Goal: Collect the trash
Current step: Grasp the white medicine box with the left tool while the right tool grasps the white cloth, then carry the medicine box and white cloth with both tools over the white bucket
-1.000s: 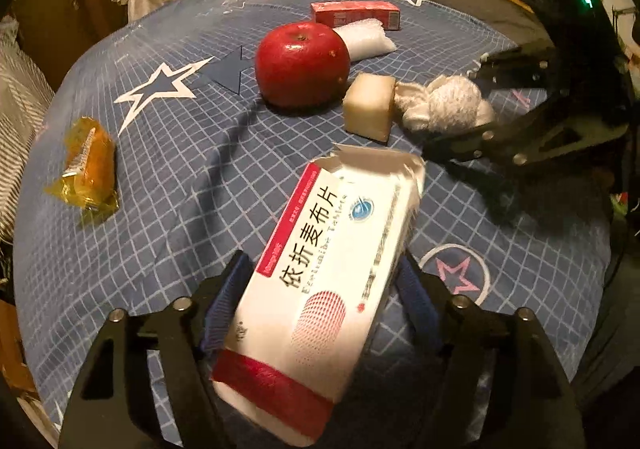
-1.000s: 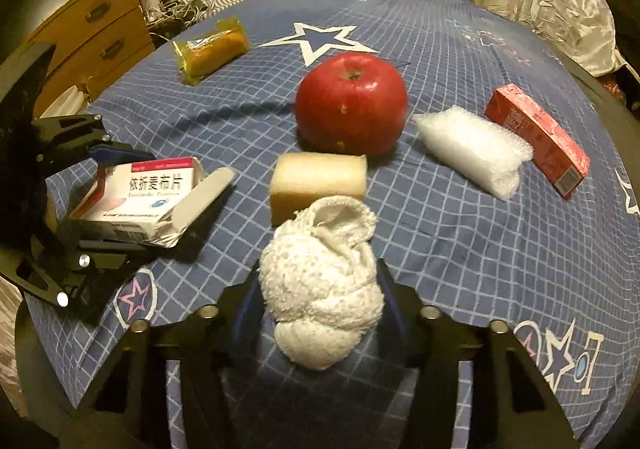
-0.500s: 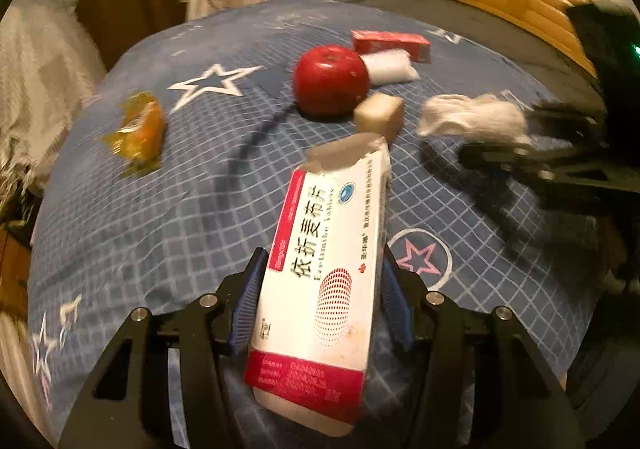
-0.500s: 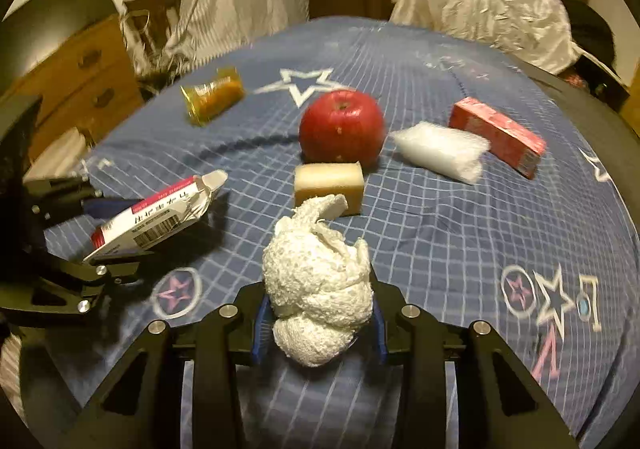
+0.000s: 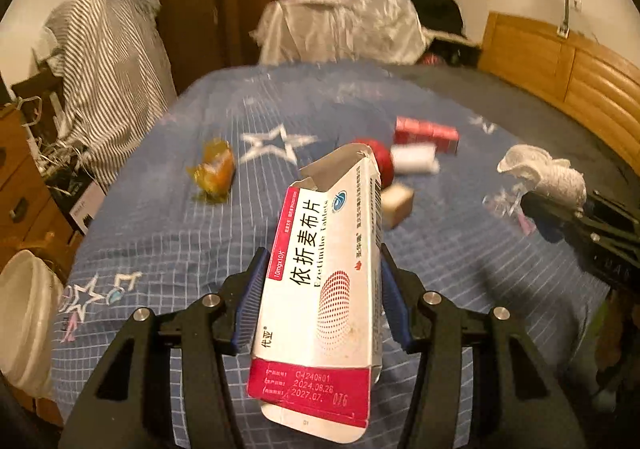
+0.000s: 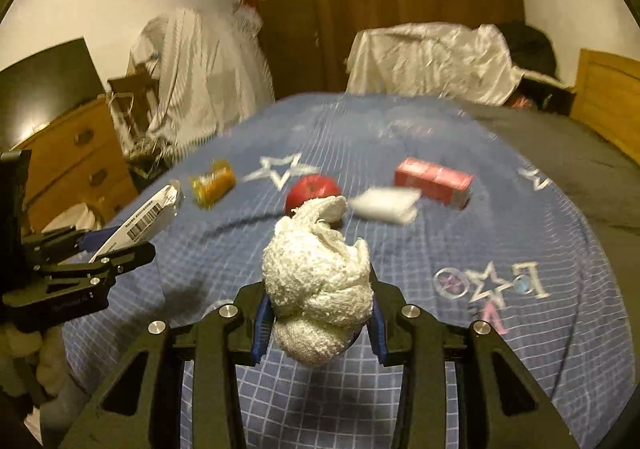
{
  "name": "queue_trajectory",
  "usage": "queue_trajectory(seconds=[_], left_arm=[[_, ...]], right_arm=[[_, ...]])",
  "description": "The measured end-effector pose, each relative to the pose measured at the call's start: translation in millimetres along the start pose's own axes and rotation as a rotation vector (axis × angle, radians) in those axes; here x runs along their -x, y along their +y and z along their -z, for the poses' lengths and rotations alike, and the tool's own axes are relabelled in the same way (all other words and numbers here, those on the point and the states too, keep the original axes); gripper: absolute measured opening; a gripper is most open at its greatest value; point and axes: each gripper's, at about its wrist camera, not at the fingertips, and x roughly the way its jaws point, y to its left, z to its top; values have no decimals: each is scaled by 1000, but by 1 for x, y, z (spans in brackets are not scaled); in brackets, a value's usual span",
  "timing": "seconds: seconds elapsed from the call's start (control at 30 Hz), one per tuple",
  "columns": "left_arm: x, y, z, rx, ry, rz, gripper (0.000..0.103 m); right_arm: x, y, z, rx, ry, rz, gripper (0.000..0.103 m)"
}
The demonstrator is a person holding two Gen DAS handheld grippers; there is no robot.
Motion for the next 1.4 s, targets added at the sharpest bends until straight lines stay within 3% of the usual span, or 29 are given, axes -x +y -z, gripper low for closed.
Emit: queue_trajectory(seconds=[0.3, 0.57, 1.03, 1.4], left_arm=[[49, -36, -23, 33, -173, -61, 51], [57, -44, -27, 45, -195, -72, 51], [57, -15, -31, 82, -186, -110, 51], [67, 35, -29, 131, -189, -176, 51]], right_arm=[[62, 6, -15, 19, -150, 78, 40], [87, 6, -21, 17, -179, 93, 40], [60, 28, -39, 49, -138, 36, 40], [28, 83, -68, 111, -126, -60, 40]])
